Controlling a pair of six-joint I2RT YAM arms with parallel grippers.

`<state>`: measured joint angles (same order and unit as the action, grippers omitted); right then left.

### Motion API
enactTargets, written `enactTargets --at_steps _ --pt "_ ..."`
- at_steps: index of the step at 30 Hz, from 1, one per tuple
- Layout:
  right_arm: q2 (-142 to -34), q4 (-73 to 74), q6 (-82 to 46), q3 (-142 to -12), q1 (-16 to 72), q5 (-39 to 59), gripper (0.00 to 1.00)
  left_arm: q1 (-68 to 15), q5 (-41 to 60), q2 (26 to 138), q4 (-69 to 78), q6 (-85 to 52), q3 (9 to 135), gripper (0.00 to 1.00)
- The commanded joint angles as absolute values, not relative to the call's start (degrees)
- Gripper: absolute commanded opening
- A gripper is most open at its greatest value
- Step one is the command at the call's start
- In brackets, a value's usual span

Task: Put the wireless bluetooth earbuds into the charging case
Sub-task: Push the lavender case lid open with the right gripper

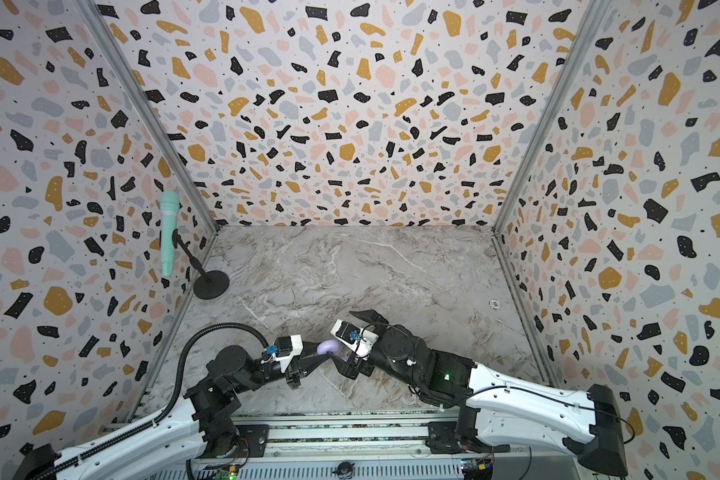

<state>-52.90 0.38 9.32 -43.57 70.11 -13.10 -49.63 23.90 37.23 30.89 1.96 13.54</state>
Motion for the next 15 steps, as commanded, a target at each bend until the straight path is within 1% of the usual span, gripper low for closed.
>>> enactTargets --at_steps 1,15 --pt "-51.5 1.8 9.0 -45.8 69.7 -18.3 0.99 -49.9 26.6 36.7 33.3 2.7 15.0 0.0" --pt "-50.7 2.9 8.4 -46.0 69.7 -19.3 0.99 -50.0 27.3 36.5 33.2 3.5 15.0 0.0"
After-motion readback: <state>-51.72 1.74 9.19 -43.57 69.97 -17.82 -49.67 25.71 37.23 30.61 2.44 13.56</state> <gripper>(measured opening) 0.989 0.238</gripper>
